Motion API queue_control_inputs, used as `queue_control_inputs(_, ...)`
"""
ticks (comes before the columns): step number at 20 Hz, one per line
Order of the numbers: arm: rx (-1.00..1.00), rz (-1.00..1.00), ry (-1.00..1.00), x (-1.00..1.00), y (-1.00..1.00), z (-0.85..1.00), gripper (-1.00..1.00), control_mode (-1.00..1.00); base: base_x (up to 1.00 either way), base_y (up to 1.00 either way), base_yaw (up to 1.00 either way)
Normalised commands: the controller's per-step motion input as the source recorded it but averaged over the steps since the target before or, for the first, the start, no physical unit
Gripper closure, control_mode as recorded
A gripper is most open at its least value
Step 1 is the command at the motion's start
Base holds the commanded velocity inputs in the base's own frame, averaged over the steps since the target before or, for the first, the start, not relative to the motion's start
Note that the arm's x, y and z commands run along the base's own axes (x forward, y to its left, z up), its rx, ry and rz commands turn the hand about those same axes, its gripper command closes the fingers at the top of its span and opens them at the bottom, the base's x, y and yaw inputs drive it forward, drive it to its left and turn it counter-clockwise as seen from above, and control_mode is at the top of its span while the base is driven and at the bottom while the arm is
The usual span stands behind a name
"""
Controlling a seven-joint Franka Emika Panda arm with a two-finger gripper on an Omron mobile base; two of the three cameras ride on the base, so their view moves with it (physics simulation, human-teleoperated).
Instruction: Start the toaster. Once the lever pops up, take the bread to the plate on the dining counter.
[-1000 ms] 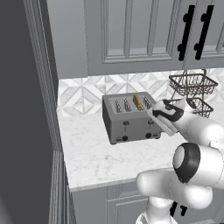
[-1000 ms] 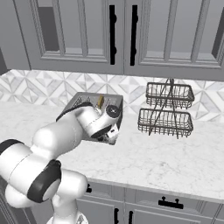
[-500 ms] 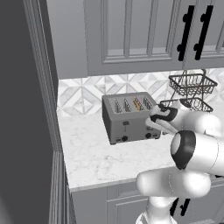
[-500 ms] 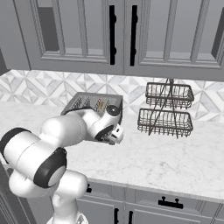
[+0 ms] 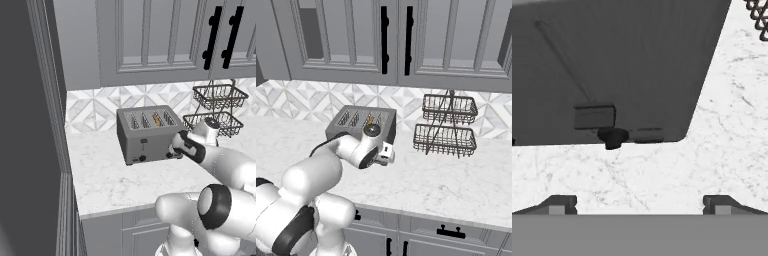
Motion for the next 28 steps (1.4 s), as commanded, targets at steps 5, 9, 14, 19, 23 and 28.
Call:
queue_control_inputs(5,0.09,0.02,-0.19,-0.64,-0.06,0.51,-1.00,-1.00,0.00,0.00,0.00)
queue_control_inputs(9,0.16,0.13,-0.03,-0.11,-0.28,0.75,-1.00,-1.00,0.00,0.00,0.00)
queue_control_inputs(14,0.18,0.14,0.00,-0.17,-0.32,0.88,-1.00,-1.00,0.00,0.00,0.00)
queue_control_inputs(19,0.22,0.01,0.00,-0.08,-0.49,0.68,-1.00,-1.00,0.00,0.00,0.00)
queue_control_inputs(23,0.09,0.01,-0.01,-0.31,-0.27,0.32,-1.00,-1.00,0.00,0.00,0.00)
queue_control_inputs(28,0.01,0.00,0.00,-0.04,0.00,0.00,-1.00,-1.00,0.00,0.00,0.00)
